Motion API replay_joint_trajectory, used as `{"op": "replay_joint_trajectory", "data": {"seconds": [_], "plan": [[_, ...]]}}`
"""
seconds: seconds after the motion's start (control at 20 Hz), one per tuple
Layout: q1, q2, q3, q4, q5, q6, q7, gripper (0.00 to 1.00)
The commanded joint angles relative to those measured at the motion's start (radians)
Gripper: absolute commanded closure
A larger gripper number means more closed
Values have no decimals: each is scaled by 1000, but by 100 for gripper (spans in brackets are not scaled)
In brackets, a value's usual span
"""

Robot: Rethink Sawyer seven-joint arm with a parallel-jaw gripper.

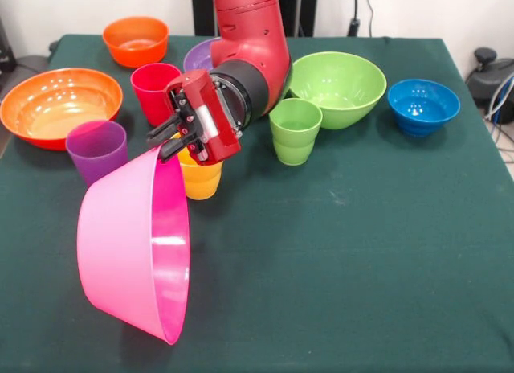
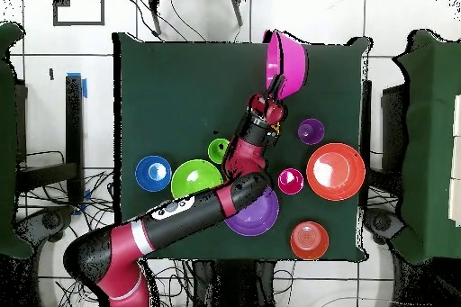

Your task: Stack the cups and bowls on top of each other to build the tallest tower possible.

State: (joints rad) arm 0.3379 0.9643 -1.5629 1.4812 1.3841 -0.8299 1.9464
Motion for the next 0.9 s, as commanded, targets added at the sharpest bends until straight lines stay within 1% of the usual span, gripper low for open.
{"op": "replay_joint_trajectory", "data": {"seconds": [0.05,0.35,0.45,0.7,0.9], "plan": [[-2,20,108,-106,15,-21,-49,100],[0,23,118,-119,21,-21,-52,100],[7,29,130,-126,50,-21,-65,100],[15,34,144,-126,50,-17,-59,100],[31,33,147,-120,45,13,-67,100]]}}
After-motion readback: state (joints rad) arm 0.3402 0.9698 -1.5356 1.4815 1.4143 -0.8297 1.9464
